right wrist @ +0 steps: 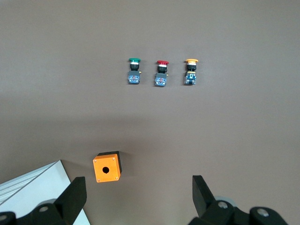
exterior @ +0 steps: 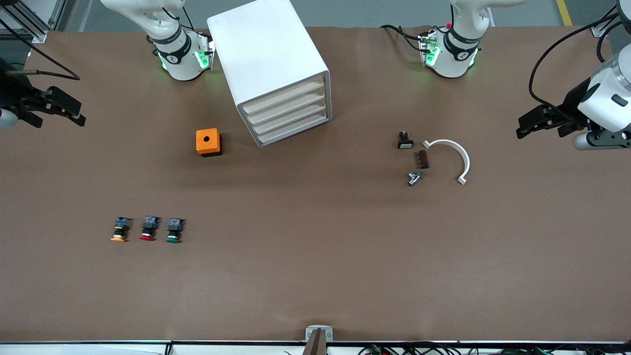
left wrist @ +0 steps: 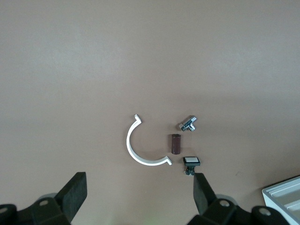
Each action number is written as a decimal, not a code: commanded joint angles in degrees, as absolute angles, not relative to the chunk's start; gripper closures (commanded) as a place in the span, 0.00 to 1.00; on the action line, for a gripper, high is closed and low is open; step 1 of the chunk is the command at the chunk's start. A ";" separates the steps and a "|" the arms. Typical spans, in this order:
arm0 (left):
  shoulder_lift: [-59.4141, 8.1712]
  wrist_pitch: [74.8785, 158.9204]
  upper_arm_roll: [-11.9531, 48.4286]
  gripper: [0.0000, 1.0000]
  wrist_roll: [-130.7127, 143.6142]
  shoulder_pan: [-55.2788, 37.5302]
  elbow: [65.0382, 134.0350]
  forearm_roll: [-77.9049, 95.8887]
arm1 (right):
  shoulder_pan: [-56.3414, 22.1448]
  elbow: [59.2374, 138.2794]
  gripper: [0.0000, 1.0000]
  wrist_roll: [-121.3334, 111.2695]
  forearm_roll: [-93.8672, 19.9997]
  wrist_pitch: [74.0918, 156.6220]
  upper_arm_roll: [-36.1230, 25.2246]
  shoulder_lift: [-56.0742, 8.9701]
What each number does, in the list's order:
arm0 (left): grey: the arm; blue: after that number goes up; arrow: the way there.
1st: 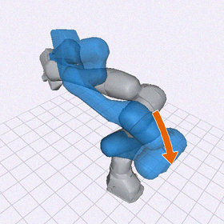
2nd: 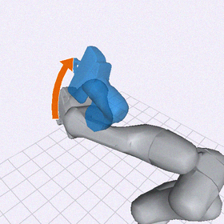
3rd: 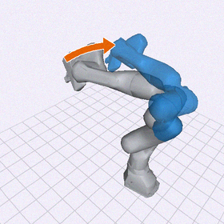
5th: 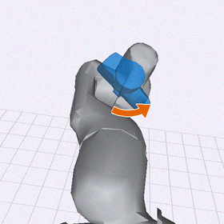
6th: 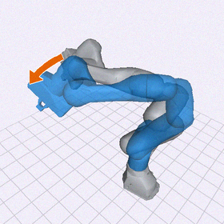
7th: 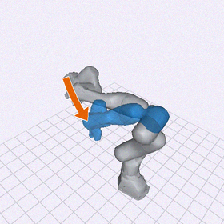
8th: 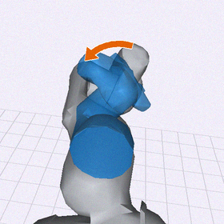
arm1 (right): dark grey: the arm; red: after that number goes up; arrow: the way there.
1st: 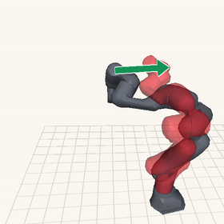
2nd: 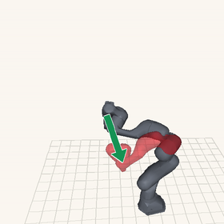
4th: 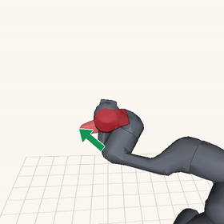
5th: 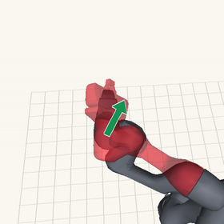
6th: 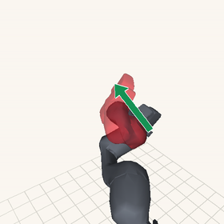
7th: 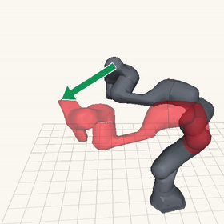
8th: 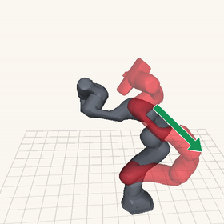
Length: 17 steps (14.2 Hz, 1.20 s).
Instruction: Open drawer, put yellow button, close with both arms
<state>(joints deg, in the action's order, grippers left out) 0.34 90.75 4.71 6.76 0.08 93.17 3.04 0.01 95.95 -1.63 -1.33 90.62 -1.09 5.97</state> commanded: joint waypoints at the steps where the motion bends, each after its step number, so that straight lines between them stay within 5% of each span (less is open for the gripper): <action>1: 0.88 89.74 5.36 0.00 7.03 0.35 93.08 1.67 | 0.00 97.65 0.00 -0.79 -0.79 90.88 -0.79 7.82; 17: -4.92 89.74 5.45 0.00 7.91 -0.09 92.72 2.37 | 0.35 94.49 0.00 -0.80 -0.79 89.82 -1.05 6.60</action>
<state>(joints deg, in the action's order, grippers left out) -4.36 90.63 4.87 7.08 -0.01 93.37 3.04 0.04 95.59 -1.63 -1.29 90.13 -1.16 5.99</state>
